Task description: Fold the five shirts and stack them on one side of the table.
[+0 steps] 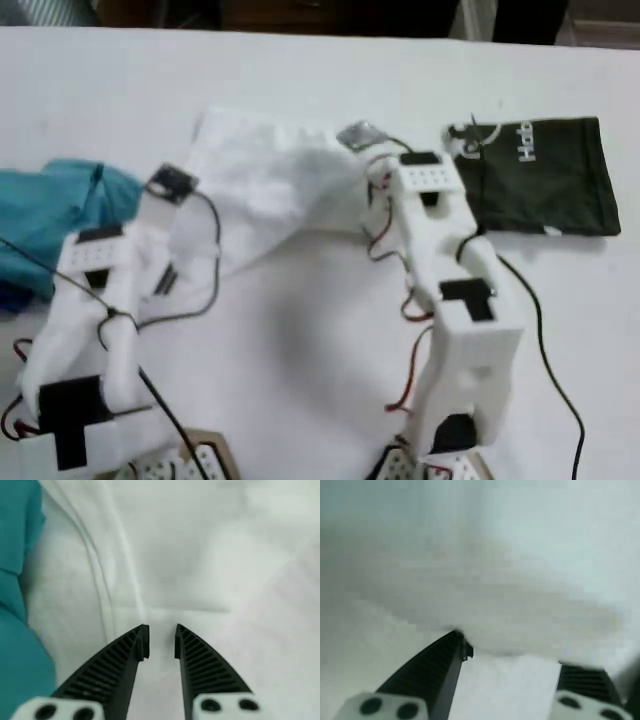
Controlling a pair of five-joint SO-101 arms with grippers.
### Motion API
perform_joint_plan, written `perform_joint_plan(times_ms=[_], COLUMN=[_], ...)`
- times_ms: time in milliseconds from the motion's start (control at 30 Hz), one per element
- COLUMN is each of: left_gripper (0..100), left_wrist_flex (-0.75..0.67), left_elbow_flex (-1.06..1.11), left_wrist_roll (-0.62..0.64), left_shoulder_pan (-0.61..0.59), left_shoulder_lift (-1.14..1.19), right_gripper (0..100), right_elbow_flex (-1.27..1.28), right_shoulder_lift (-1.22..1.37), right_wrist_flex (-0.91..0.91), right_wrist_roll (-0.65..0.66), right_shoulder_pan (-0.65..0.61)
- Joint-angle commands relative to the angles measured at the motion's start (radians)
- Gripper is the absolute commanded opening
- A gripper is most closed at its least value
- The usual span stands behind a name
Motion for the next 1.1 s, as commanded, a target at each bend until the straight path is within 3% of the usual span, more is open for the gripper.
perform_joint_plan(times_ms=[0, 67, 133, 233, 367, 633, 800, 1067], left_gripper=[11, 9, 2, 2, 3, 3, 3, 3], left_wrist_flex=[-0.063, -0.063, -0.072, -0.107, -0.112, -0.112, -0.109, -0.098], left_elbow_flex=[0.005, 0.002, 0.002, 0.008, 0.001, -0.022, -0.039, -0.139], left_wrist_roll=[-0.005, -0.003, 0.003, 0.005, 0.006, 0.006, 0.014, 0.262], left_shoulder_pan=[-0.011, -0.011, -0.011, -0.011, -0.011, -0.023, -0.023, -0.023], left_shoulder_lift=[-0.020, -0.020, -0.020, -0.020, -0.028, -0.028, -0.028, -0.028], right_gripper=[26.9, 22.8, 15.1, 0.5, 1.9, 1.9, 1.9, 1.9], right_elbow_flex=[-0.110, -0.160, -0.204, -0.261, -0.334, -0.497, -0.568, -0.565], right_shoulder_lift=[0.036, 0.053, 0.056, 0.054, 0.054, 0.030, -0.130, -0.387], right_wrist_flex=[-0.010, -0.005, 0.004, 0.004, 0.031, 0.265, 0.400, 0.547], right_wrist_roll=[0.000, 0.000, -0.002, -0.051, -0.133, -0.135, -0.127, -0.127], right_shoulder_pan=[0.010, 0.010, 0.010, 0.012, 0.022, 0.027, 0.027, 0.025])
